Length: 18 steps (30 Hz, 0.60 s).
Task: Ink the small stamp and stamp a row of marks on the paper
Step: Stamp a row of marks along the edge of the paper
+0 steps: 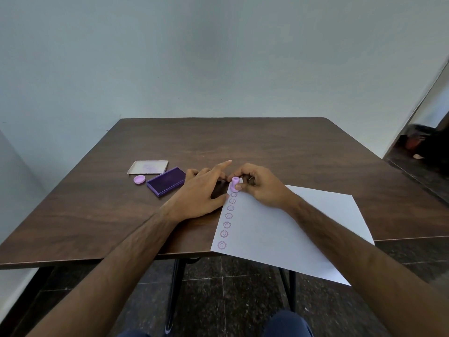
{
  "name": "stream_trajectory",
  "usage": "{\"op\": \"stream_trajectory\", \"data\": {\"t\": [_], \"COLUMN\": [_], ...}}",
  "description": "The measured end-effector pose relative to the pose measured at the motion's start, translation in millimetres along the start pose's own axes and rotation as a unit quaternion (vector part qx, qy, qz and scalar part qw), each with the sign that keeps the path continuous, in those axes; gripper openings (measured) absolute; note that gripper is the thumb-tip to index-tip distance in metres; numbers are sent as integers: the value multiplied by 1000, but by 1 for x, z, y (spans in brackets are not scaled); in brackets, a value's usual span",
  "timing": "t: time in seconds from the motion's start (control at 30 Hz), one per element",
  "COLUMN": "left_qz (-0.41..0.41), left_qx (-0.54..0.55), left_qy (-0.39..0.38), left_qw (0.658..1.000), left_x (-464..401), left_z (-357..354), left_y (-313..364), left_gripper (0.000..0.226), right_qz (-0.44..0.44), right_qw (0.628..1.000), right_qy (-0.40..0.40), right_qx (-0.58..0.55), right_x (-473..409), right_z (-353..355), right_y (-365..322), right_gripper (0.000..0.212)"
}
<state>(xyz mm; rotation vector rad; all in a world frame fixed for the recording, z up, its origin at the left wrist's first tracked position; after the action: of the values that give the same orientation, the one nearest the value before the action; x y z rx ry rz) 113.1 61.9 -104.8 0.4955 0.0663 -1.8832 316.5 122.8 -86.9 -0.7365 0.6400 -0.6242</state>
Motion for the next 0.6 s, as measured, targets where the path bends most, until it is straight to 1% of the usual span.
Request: {"op": "stream_trajectory", "data": {"t": [0.13,0.23,0.33,0.47,0.6], "left_qz": [1,0,-4,-7,-2], "left_qx": [2,2,8,21,16], "left_qy": [-2,-2,5,4,0], "left_qw": [1000,1000,1000,1000,1000], "left_x": [0,1,2,4,2], "left_z": [1,3,5,6,5], "left_y": [1,3,5,6,5], "left_gripper": [80,80,80,79,82], "right_qz": [14,24,32,37,31], "right_qw": [1000,999,998,994,992], "right_qy": [1,1,4,-6,-11], "right_qx": [20,36,52,106,118], "right_x": [1,1,1,-1,-4], "right_z": [0,0,0,1,2], "right_y": [-1,-1,0,1,-1], "right_gripper": [12,6,11,15,19]}}
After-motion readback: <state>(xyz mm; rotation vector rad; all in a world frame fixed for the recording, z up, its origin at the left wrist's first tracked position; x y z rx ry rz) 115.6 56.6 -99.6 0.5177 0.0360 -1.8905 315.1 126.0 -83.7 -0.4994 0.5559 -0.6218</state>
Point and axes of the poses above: each hand's wrist, its own x-axis away from the middle knuckle, its own z-axis out of the back of the hand, y = z × x, the point moved 1 cm from there along -x, towards the middle knuckle, and after that the axes turned 8 degrees about -x, right-handed, at the moved point
